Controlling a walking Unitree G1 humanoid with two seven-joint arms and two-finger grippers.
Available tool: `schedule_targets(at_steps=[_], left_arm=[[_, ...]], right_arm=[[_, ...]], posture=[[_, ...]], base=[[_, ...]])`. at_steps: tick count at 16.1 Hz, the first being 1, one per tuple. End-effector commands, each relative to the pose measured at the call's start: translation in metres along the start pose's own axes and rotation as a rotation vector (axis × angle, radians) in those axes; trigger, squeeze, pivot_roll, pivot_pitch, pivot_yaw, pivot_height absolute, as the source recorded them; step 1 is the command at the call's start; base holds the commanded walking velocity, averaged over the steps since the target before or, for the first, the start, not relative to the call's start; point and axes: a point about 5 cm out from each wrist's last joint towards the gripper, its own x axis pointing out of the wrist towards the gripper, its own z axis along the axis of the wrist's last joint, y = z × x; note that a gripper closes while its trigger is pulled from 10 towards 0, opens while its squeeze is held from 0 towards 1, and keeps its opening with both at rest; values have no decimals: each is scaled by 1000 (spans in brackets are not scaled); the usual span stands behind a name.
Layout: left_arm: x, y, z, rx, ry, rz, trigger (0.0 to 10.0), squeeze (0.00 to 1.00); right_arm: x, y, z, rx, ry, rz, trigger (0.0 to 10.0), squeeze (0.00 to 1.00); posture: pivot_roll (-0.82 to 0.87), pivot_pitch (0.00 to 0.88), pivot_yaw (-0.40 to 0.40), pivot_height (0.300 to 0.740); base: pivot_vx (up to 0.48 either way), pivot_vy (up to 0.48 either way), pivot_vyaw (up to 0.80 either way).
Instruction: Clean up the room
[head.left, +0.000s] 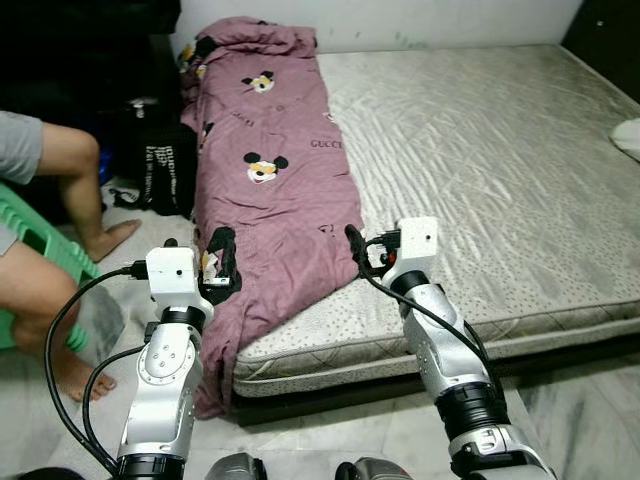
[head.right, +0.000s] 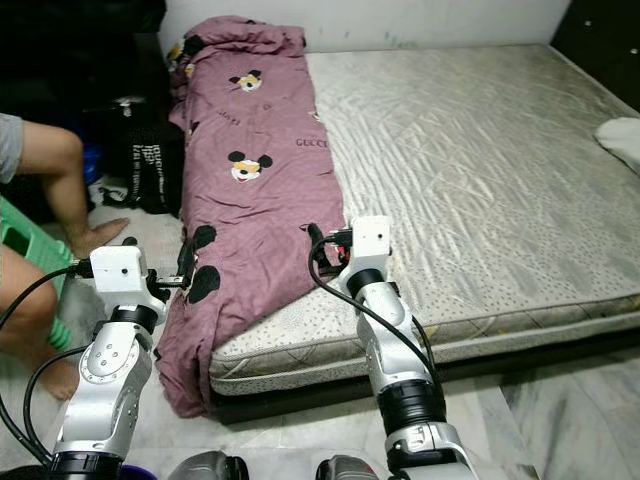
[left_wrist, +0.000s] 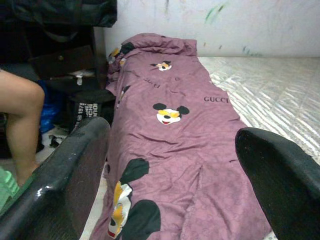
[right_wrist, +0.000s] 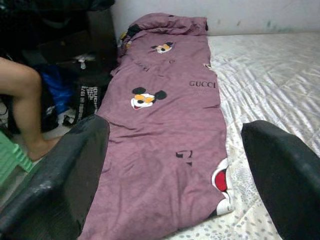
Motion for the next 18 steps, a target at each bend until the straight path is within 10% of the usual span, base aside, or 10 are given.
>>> schedule_targets(at_steps=[1,18], left_arm=[[0,1,5,-4,-25,-1,10000,0],[0,2,3,-22,-13,15,10000,0]], right_arm=[[0,-3,1,1,-4,-13,10000,0],[-2,-1,2,-86,-26,17,10000,0]], posture=[[-26,45,-22,740],[-28,51,-18,740]], base=[[0,0,-444],[146,0,-71]])
